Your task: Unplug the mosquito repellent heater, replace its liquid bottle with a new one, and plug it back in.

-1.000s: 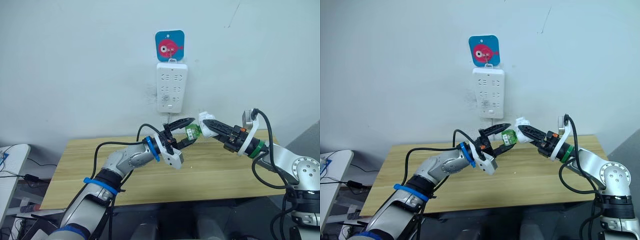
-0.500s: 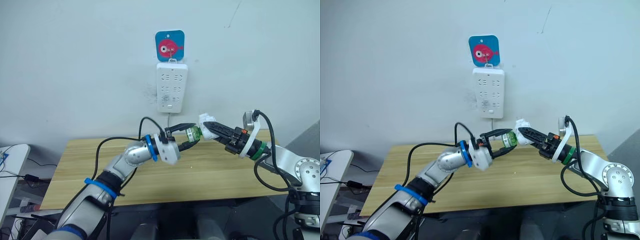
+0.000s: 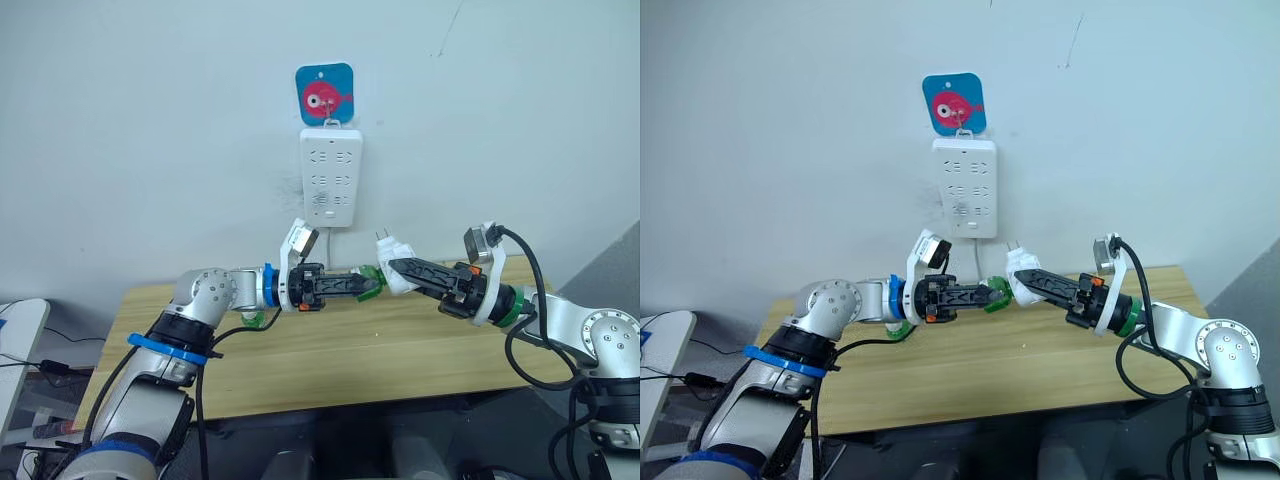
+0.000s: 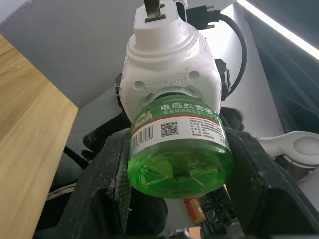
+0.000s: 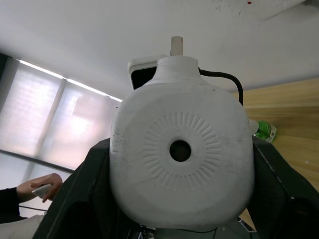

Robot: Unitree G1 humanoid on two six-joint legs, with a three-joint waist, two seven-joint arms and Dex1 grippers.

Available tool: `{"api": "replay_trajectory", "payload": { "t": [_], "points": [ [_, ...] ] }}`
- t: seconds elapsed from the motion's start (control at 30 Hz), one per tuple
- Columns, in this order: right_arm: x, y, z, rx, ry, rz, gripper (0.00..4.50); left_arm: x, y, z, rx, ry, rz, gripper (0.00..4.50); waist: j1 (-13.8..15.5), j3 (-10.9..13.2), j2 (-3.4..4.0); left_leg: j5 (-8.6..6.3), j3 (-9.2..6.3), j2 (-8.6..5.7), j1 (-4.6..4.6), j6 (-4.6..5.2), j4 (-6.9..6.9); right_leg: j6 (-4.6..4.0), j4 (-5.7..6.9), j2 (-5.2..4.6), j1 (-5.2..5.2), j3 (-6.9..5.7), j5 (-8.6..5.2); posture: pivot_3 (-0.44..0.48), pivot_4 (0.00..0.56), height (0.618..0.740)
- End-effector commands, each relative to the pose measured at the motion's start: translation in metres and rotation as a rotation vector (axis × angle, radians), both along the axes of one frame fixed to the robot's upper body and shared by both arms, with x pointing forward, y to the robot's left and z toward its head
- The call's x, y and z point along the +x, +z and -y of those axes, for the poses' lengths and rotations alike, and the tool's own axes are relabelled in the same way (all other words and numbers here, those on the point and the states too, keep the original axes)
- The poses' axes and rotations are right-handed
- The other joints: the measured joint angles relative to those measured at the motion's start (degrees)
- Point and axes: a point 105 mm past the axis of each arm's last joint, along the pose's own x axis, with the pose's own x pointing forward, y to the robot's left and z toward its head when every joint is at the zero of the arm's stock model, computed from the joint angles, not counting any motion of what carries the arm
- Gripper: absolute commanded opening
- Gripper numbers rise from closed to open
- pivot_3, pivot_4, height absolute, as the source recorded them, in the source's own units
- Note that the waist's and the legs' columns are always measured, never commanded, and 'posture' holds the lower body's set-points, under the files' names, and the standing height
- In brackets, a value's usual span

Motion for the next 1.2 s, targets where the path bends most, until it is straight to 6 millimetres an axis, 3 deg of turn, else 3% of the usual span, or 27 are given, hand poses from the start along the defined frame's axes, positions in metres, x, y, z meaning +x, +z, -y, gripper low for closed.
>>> {"api": "replay_trajectory", "payload": {
  "t": [0.03,0.23,0.43,0.6,0.63,0.7,0.8,1.0,1.2],
  "points": [
    [0.006,0.014,0.015,0.017,-0.080,0.049,2.98,0.012,0.006,-0.011,-0.019,0.100,0.044,2.61,0.2,0.0,0.00,0.00,0.00,0.00,-0.01,0.00,0.00,0.00,0.01,-0.01,0.00,0.00,0.00,-0.041,0.087,0.740],
    [0.009,0.016,0.014,0.026,-0.090,0.046,2.98,0.011,-0.005,-0.009,0.002,0.118,0.032,4.48,0.6,0.0,0.00,0.00,0.06,0.00,-0.01,0.00,-0.01,0.00,0.00,-0.03,-0.02,0.01,0.00,-0.034,0.091,0.740],
    [0.018,0.019,0.021,0.043,-0.134,0.035,2.98,0.003,-0.030,-0.020,0.104,0.203,0.079,4.50,0.6,0.0,0.01,-0.01,0.10,0.00,-0.01,0.00,-0.02,-0.01,0.00,-0.06,-0.03,0.05,0.00,-0.036,0.097,0.740],
    [0.021,0.019,0.025,0.043,-0.154,0.029,2.98,-0.005,-0.040,-0.015,0.299,0.289,0.646,4.50,1.2,0.0,0.01,-0.01,0.16,0.00,-0.01,0.00,-0.06,-0.02,-0.07,-0.10,-0.03,0.08,0.01,-0.031,0.101,0.740],
    [0.021,0.019,0.024,0.046,-0.152,0.029,2.98,0.012,-0.047,-0.021,0.463,0.376,0.985,4.50,1.5,0.0,0.01,-0.01,0.17,0.00,-0.02,0.00,-0.06,-0.03,-0.10,-0.10,-0.03,0.08,0.02,-0.031,0.101,0.740],
    [0.020,0.020,0.022,0.050,-0.145,0.030,2.98,0.020,-0.043,-0.019,0.568,0.431,1.476,4.50,2.3,0.0,0.01,-0.01,0.28,0.00,0.03,0.00,-0.07,-0.10,-0.20,-0.12,0.03,0.08,0.05,-0.025,0.103,0.740],
    [0.020,0.020,0.019,0.057,-0.138,0.027,2.98,0.022,-0.020,-0.010,0.497,0.554,1.867,4.50,3.1,0.0,0.00,-0.01,0.37,0.02,0.02,0.00,-0.09,-0.15,-0.34,-0.13,0.08,0.14,0.10,-0.019,0.104,0.740],
    [0.019,0.024,0.013,0.075,-0.121,0.032,2.98,0.014,-0.017,0.011,0.393,0.615,2.131,4.50,3.8,0.0,-0.01,-0.05,0.45,-0.04,0.00,0.08,-0.08,-0.08,-0.35,-0.18,0.07,0.22,0.14,-0.017,0.105,0.740],
    [0.019,0.025,0.010,0.079,-0.112,0.031,2.98,0.010,-0.011,0.024,0.320,0.657,2.217,4.50,3.7,0.0,0.00,-0.05,0.44,-0.03,0.01,0.08,-0.06,-0.08,-0.10,-0.18,-0.01,0.19,0.13,-0.016,0.105,0.740]
  ]
}}
